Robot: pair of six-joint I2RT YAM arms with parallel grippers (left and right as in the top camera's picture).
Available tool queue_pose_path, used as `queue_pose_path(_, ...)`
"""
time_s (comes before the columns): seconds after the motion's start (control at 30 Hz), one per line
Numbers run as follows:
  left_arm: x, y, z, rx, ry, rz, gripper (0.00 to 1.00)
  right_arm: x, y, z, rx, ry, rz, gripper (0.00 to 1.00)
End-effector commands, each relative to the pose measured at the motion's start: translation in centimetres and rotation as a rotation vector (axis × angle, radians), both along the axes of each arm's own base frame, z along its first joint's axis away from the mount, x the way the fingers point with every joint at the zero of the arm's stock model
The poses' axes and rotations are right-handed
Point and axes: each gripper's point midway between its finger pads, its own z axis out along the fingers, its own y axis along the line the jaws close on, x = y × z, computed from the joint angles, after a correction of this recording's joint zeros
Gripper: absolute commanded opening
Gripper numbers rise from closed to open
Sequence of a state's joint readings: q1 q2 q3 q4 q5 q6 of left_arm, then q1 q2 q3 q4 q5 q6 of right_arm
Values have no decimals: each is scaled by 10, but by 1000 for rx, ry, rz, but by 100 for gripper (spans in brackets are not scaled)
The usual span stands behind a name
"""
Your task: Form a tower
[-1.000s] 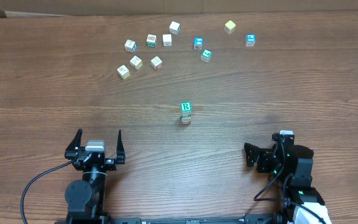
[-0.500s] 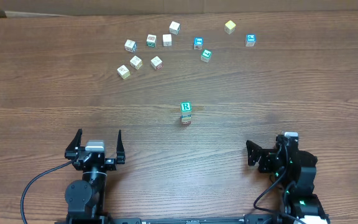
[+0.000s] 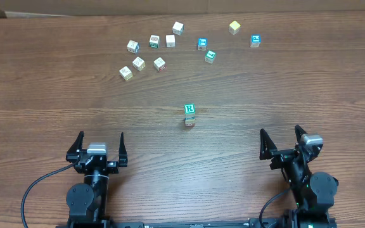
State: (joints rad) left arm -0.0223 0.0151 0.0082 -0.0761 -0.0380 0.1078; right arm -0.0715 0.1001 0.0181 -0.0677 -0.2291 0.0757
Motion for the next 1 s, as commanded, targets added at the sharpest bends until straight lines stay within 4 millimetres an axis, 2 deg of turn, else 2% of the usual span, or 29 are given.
queue_pose_path(0.0, 0, -2, 1, 12, -9, -8, 100, -3, -1, 11, 0, -61, -5, 100)
queue_pose_path(0.13, 0, -2, 1, 12, -9, -8, 100, -5, 0, 19, -2, -95, -4, 100)
queue_pose_path(0.97, 0, -2, 1, 12, -9, -8, 99, -4, -1, 18, -2, -92, -5, 100)
